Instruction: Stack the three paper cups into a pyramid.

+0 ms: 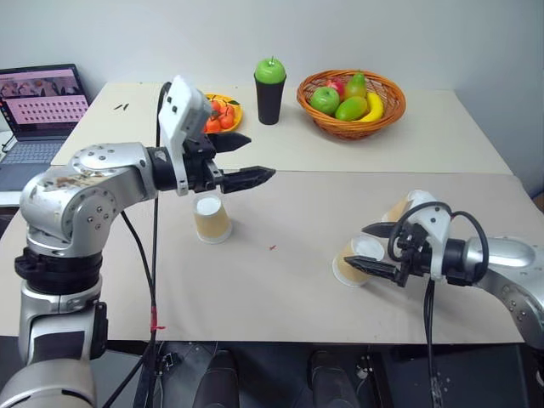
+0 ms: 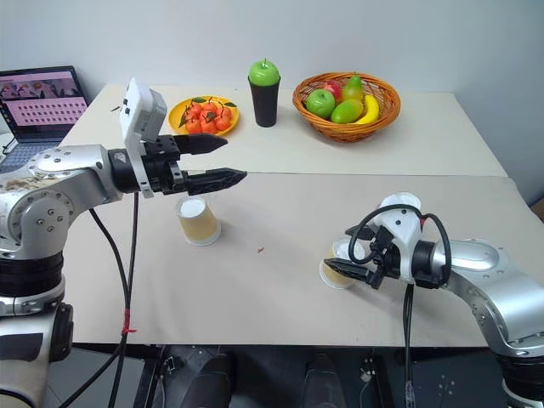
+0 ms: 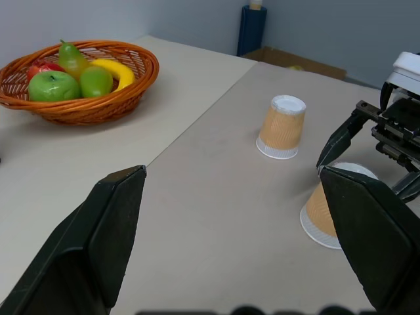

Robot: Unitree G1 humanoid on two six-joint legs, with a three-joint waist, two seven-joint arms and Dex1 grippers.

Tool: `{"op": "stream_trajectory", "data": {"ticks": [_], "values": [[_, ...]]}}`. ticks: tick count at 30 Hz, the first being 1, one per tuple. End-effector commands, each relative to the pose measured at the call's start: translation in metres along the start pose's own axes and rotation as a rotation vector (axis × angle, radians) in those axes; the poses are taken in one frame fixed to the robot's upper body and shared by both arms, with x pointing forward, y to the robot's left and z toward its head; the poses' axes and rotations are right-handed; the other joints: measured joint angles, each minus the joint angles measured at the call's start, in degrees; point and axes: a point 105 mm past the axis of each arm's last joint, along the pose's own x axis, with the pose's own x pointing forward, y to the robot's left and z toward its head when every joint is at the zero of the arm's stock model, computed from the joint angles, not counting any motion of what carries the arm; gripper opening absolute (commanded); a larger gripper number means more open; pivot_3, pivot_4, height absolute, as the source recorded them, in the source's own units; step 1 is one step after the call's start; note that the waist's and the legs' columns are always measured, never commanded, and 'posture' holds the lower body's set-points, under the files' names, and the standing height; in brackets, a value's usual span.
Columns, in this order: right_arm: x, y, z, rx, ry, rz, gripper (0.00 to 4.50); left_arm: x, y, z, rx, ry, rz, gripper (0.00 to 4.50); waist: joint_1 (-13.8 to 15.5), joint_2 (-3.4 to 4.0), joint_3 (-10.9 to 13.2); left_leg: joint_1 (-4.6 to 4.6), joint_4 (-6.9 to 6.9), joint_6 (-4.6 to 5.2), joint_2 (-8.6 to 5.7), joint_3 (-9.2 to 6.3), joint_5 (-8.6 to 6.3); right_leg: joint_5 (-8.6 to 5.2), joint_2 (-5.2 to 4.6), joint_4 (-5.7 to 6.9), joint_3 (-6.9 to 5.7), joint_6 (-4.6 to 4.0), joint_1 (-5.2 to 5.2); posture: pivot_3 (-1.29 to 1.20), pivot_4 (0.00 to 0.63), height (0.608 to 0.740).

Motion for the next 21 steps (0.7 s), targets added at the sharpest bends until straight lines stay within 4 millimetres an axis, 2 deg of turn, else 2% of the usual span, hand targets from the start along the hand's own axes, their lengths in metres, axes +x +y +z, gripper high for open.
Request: {"op": "stream_trajectory", "data": {"ticks": [1,3,4,5,8,12,16,21], "values": [[-0.002,-0.003,0.004,-0.040,-0.016,-0.008,4.46,-0.008,-0.004,0.012,0.087,0.012,-0.016,4.50,0.00,0.00,0.00,0.00,-0.01,0.00,0.00,0.00,0.00,0.00,0.00,0.00,0.00,0.00,-0.01,0.00,0.150,0.737],[-0.002,-0.004,0.002,-0.041,-0.012,-0.009,4.46,-0.011,-0.003,0.011,0.097,0.030,-0.017,4.50,-0.05,0.00,0.00,-0.01,0.00,0.00,0.00,0.00,0.00,0.00,0.00,0.00,-0.01,0.00,-0.01,0.00,0.150,0.737],[-0.001,-0.005,0.001,-0.041,-0.009,-0.012,3.95,-0.013,-0.003,0.010,0.103,0.041,-0.019,4.50,-0.04,0.00,0.00,0.00,-0.01,0.00,0.00,0.00,0.00,0.00,0.00,-0.01,-0.01,0.00,-0.01,0.00,0.150,0.737],[-0.001,-0.006,0.001,-0.041,-0.007,-0.013,3.75,-0.014,-0.003,0.009,0.108,0.049,-0.020,4.50,-0.02,0.00,0.00,0.00,-0.01,0.00,0.00,0.00,0.00,0.00,0.00,-0.01,-0.01,0.00,-0.01,0.00,0.150,0.737],[-0.001,-0.007,-0.001,-0.045,0.000,-0.011,2.74,-0.017,-0.005,0.005,0.117,0.074,-0.025,4.50,0.00,0.00,0.00,0.00,-0.01,0.00,0.00,0.00,0.00,-0.01,0.00,0.00,-0.01,0.00,-0.01,0.00,0.150,0.737],[0.000,-0.009,-0.001,-0.058,0.001,-0.017,2.72,-0.021,-0.006,-0.001,0.140,0.110,-0.023,4.50,0.00,0.00,0.00,0.00,-0.02,0.00,0.00,0.00,0.00,-0.01,0.00,0.00,-0.01,0.00,-0.01,0.00,0.150,0.737],[0.008,-0.011,0.012,-0.076,-0.040,0.000,2.72,-0.027,-0.005,-0.003,0.144,0.124,-0.013,4.50,-0.50,0.00,0.00,0.00,-0.01,0.00,0.01,0.00,0.00,-0.01,0.00,0.00,0.00,-0.01,-0.01,0.00,0.150,0.737],[0.041,-0.016,0.036,-0.131,-0.095,0.032,2.72,-0.031,-0.006,-0.007,0.146,0.134,0.009,4.50,-1.59,-0.01,-0.01,0.00,-0.01,0.00,0.02,0.00,0.00,0.00,0.01,0.01,0.00,0.00,-0.01,0.00,0.150,0.737]]}}
